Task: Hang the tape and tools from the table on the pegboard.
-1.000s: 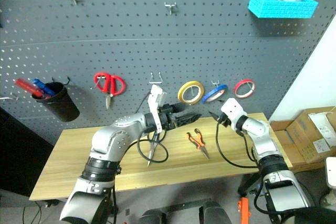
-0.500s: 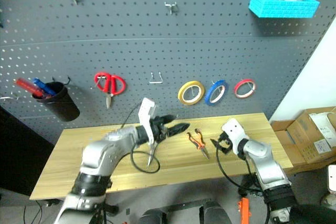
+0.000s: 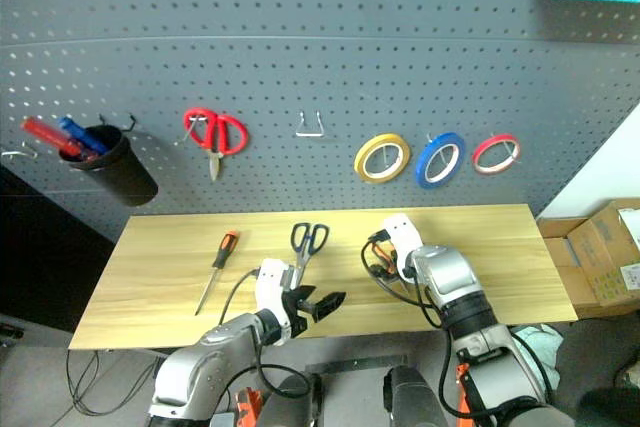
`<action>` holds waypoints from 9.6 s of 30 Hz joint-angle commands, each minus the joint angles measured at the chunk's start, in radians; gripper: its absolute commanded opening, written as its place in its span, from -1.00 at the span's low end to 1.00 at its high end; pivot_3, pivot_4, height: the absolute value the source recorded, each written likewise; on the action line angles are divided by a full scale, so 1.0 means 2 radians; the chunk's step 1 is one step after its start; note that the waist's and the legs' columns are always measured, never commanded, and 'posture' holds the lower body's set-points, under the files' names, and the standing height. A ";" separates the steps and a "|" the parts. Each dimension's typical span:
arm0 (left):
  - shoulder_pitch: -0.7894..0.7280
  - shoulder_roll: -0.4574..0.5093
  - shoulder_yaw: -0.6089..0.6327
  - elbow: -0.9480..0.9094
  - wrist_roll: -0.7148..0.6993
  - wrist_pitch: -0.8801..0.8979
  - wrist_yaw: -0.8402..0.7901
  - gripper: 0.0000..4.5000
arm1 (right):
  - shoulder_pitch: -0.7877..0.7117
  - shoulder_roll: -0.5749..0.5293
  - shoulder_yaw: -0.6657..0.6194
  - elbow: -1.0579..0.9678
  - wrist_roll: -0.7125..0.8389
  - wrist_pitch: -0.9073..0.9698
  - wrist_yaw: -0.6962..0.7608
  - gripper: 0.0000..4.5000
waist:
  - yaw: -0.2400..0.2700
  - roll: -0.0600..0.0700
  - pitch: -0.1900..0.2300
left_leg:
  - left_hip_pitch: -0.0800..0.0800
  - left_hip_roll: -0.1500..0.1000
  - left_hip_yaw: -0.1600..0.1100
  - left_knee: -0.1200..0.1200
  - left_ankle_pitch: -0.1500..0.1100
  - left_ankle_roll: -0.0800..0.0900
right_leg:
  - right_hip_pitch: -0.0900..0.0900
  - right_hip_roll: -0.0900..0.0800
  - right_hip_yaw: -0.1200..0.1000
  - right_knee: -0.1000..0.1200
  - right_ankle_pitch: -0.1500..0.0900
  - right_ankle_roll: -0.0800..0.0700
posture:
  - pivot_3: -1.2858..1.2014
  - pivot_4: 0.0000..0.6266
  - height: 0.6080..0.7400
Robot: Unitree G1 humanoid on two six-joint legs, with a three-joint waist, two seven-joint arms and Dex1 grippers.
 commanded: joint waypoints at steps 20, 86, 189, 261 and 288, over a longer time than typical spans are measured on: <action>0.020 -0.013 0.003 -0.057 -0.042 0.031 -0.002 1.00 | -0.027 0.005 0.014 0.077 -0.019 -0.041 -0.009 0.28 | 0.002 -0.001 0.022 | -0.001 0.001 -0.001 0.000 -0.003 0.005 | -0.001 0.000 -0.002 0.000 -0.003 0.000 | 0.19 -0.05 1.00; -0.196 -0.001 0.121 0.023 -0.169 -0.051 0.002 1.00 | -0.231 0.138 -0.117 0.384 0.003 -0.671 -0.131 -0.22 | 0.039 -0.010 -0.040 | -0.002 0.002 0.000 -0.001 0.006 0.002 | 0.002 0.001 -0.002 -0.008 0.010 -0.001 | 0.28 -0.87 1.00; 0.114 -0.010 0.046 -0.146 0.242 -0.340 0.142 -0.78 | 0.243 -0.037 -0.033 -0.456 0.199 -0.317 0.085 1.00 | 0.014 -0.003 -0.003 | -0.004 0.001 0.000 -0.001 0.002 -0.003 | -0.001 -0.001 -0.002 -0.009 0.003 -0.001 | 0.22 -0.55 1.00; -0.343 0.187 0.098 0.667 0.192 -0.264 -0.100 0.98 | 0.039 0.102 0.109 -0.188 0.113 -0.210 0.041 1.00 | 0.011 -0.007 0.004 | -0.005 0.002 0.000 -0.001 0.003 -0.001 | -0.006 0.000 -0.004 0.002 0.001 -0.002 | 0.15 -0.12 1.00; -0.156 0.184 0.097 0.260 0.175 -0.266 -0.126 -0.79 | 0.094 0.050 0.019 -0.351 0.220 -0.142 0.084 1.00 | 0.009 -0.005 0.020 | -0.008 0.003 -0.001 -0.002 0.003 -0.002 | -0.009 -0.002 -0.003 0.001 0.001 -0.001 | 0.17 -0.28 1.00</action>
